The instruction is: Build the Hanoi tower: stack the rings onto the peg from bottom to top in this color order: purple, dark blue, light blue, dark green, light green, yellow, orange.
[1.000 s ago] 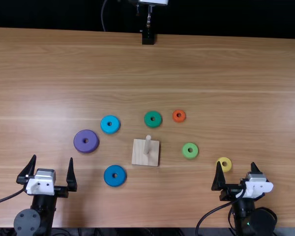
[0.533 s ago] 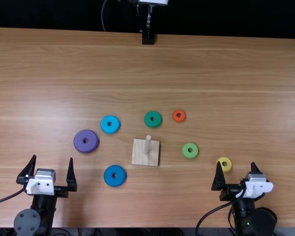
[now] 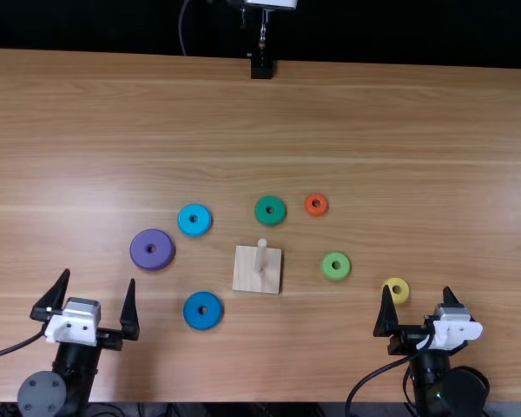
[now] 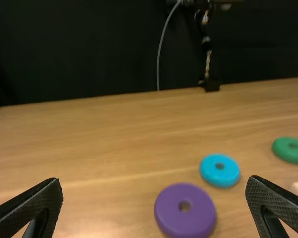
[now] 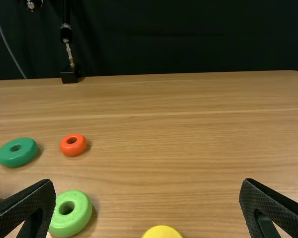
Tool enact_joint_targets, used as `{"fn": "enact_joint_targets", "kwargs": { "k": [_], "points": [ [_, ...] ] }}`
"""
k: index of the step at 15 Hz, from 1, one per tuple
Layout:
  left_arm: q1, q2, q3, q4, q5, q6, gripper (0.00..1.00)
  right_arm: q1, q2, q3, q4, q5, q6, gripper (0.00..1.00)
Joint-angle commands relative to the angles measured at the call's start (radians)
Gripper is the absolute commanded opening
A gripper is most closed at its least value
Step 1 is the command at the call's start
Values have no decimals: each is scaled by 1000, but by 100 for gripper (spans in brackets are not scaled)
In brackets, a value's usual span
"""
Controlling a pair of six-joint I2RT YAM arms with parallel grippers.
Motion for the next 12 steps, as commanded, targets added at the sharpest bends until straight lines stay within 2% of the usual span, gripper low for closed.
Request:
{"fn": "enact_joint_targets", "kwargs": {
  "k": [1,4,6,8,9,12],
  "points": [
    [-2,86,134,18,21,9,100,-6,-12,-42,-64,11,-6,100],
    [-18,358,312,5,34,18,100,-6,-12,-42,-64,11,-6,100],
    [-53,579,454,-32,29,18,100,-2,-12,-42,-64,11,-6,100],
    [-71,743,548,-111,32,20,100,-6,-12,-42,-64,11,-6,100],
    [-73,824,577,-153,16,18,100,-2,-12,-42,-64,11,-6,100],
    [-74,1036,691,-328,16,18,100,-2,-12,-42,-64,11,-6,100]
  ]
}}
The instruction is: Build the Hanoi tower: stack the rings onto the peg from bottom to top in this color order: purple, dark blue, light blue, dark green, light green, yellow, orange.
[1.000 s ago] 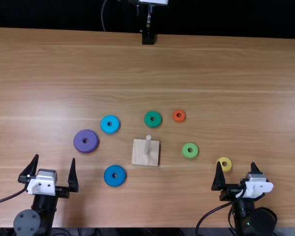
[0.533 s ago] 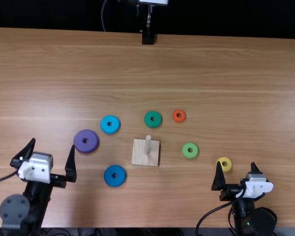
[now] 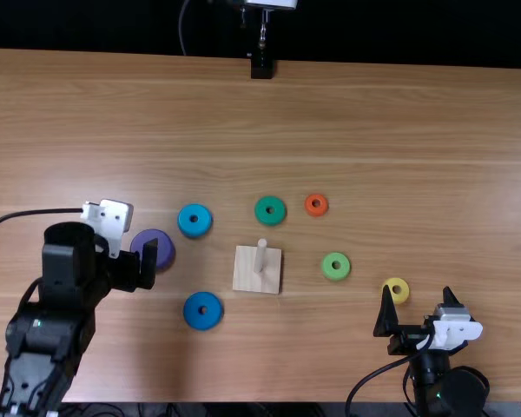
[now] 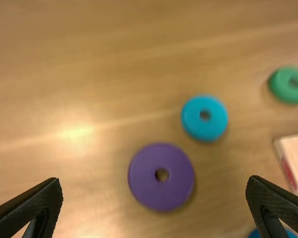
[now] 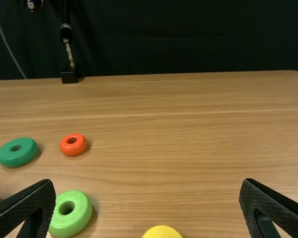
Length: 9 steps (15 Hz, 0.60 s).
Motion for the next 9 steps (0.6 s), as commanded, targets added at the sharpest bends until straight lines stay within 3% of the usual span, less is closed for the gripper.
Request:
{"fn": "enact_joint_targets", "kwargs": {
  "k": [1,7,9],
  "points": [
    [-8,80,62,-24,10,14,100,-2,-12,-42,-65,11,-6,100],
    [-104,401,206,-123,-4,47,100,-2,-12,-42,-65,11,-6,100],
    [-105,458,241,-125,-26,47,100,-2,-12,-42,-65,11,-6,100]
  ]
}}
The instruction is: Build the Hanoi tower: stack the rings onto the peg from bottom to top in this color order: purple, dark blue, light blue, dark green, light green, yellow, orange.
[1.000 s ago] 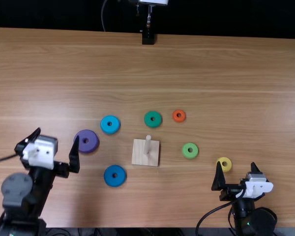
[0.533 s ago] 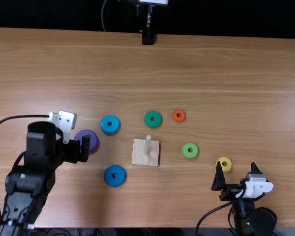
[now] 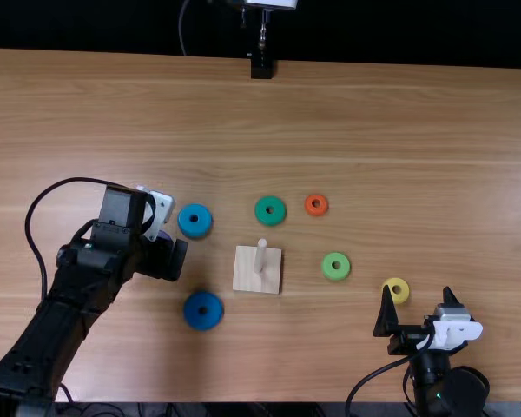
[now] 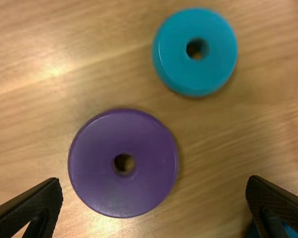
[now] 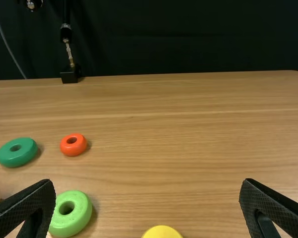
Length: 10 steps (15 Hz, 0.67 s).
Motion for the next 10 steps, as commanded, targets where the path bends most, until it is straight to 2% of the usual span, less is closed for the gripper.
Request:
{"fn": "enact_joint_targets", "kwargs": {
  "k": [1,2,3,6,10],
  "points": [
    [-10,43,74,-4,-43,20,100,-6,-12,-42,-64,11,-6,100],
    [-10,65,91,-24,-76,20,100,-6,-12,-42,-64,11,-6,100],
    [-12,83,104,-39,-98,20,100,-2,-12,-42,-64,11,-6,100],
    [-12,114,123,-45,-89,24,100,-2,-12,-42,-64,11,-6,100],
    [-10,151,117,-72,-96,24,100,-2,-12,-42,-64,11,-6,100]
  ]
}}
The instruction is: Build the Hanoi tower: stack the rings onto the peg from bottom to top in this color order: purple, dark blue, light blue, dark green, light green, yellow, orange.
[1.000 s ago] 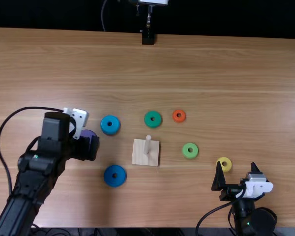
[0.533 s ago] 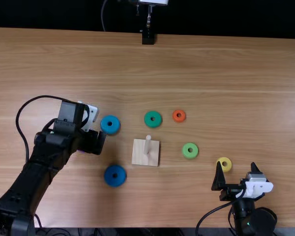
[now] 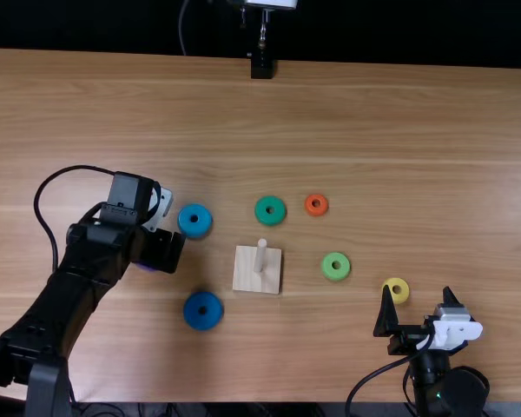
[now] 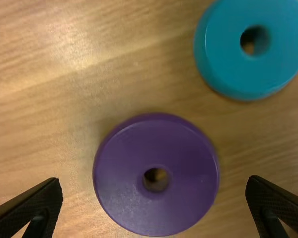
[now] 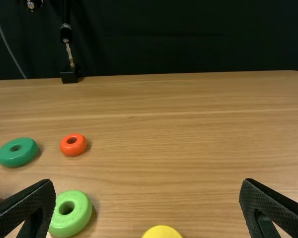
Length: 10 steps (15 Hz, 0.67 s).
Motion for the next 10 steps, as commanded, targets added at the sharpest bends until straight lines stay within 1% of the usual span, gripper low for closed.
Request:
{"fn": "enact_joint_targets", "kwargs": {
  "k": [1,6,10],
  "points": [
    [-8,46,23,-6,-7,7,100,-2,-12,-42,-64,11,-6,100],
    [-8,95,29,-4,-7,7,100,-6,-12,-42,-64,11,-6,100],
    [-10,101,31,-4,-5,9,100,-2,-12,-42,-64,11,-6,100]
  ]
}}
